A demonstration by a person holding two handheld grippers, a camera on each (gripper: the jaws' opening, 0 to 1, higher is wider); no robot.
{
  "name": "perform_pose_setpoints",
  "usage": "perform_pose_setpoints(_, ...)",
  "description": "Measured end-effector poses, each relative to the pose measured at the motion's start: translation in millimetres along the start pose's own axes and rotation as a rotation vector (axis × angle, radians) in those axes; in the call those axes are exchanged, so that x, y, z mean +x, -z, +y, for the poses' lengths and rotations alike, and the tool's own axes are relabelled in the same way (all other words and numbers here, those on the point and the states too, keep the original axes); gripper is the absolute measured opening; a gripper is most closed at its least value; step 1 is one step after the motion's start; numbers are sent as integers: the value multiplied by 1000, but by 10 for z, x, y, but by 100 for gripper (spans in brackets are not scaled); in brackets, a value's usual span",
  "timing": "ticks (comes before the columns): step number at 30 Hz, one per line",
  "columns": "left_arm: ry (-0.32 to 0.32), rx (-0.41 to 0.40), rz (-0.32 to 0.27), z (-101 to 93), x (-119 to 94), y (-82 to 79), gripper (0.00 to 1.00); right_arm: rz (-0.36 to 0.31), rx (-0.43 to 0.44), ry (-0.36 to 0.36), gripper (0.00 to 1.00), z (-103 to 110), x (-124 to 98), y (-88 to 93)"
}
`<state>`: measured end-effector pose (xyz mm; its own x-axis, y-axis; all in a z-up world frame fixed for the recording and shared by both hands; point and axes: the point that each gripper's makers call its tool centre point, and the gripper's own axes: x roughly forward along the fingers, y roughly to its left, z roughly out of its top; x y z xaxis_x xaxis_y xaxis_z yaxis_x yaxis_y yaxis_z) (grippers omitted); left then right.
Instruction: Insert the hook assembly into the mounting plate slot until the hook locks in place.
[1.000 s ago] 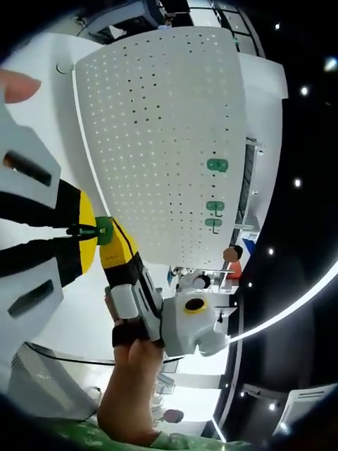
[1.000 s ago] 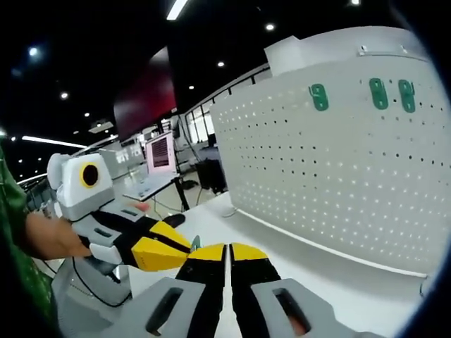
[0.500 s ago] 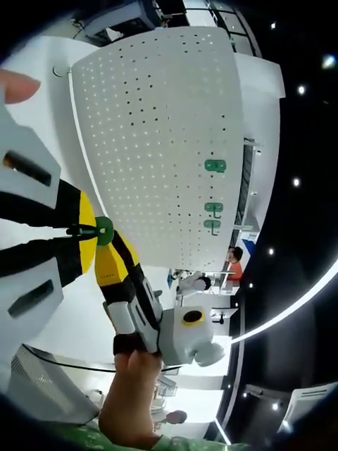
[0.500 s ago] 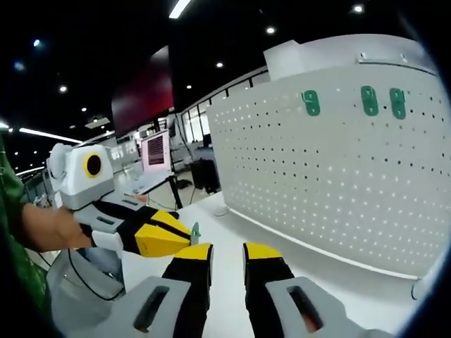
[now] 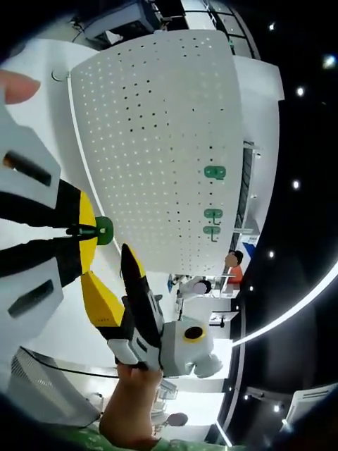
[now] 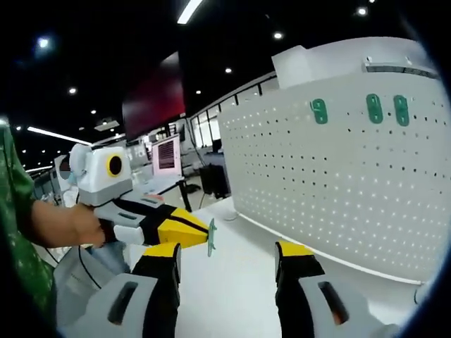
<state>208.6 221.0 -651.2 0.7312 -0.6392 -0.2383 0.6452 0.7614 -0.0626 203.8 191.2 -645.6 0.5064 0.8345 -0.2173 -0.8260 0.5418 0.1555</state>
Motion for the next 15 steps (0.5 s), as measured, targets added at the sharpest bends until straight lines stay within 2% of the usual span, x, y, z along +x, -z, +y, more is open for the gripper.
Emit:
perform_pose_setpoints(4, -1, 1, -1, -4, 23, -7, 3, -4, -1, -23, 69, 58, -21, 1)
perform_pose_setpoints(11, -10, -3, -4, 14, 65, -11, 3, -32, -8, -83, 96, 271, -96, -46)
perform_pose_setpoints(15, -25, 3, -10, 40, 94, -37, 3, -30, -13, -95, 100, 361, -150, -44)
